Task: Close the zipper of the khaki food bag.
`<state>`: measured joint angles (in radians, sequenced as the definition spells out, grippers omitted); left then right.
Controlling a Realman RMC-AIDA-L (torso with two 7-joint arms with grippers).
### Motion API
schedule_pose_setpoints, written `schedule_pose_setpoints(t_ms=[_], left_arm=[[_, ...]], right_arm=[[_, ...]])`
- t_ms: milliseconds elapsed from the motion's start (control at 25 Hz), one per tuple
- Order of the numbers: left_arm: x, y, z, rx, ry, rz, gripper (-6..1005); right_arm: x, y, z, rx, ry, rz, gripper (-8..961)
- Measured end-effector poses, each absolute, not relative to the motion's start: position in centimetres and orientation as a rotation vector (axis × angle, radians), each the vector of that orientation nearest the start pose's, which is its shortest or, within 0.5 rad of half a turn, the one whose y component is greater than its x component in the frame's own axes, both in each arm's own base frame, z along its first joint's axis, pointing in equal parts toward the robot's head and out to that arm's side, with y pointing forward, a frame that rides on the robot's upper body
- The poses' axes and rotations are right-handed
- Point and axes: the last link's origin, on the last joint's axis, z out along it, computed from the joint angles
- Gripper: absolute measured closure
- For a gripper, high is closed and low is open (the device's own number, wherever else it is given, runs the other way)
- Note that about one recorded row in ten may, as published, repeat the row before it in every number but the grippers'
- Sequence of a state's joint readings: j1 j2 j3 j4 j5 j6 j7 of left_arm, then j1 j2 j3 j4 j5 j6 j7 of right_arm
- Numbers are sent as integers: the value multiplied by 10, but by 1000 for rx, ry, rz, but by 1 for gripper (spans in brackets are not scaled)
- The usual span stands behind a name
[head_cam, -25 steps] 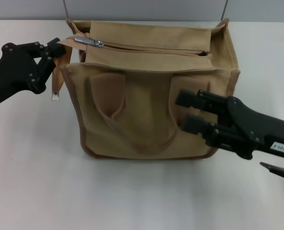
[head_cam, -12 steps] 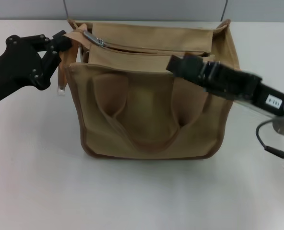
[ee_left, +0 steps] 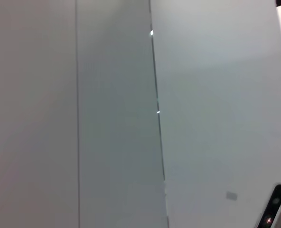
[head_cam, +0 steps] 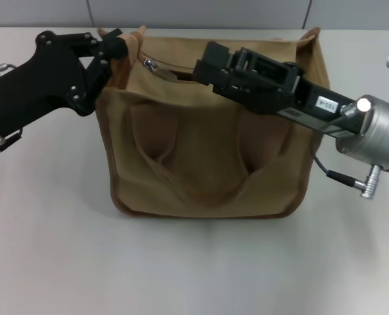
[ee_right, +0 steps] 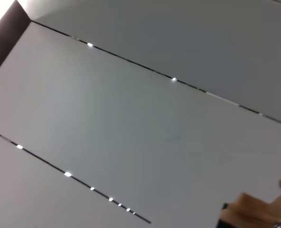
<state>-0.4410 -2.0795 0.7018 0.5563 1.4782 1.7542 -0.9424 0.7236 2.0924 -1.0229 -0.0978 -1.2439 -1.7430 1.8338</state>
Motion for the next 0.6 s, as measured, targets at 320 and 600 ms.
schedule_pose_setpoints(t_ms=[320,600], left_arm=[[-233,313,37,-2315,-57,-1267,986],[-230,317,38,-2314,-47,-1265,978]], right_arm=[[175,330,-58,-2474,1608,1610,320],[175,334,-56,-2517,1253,1584,322]])
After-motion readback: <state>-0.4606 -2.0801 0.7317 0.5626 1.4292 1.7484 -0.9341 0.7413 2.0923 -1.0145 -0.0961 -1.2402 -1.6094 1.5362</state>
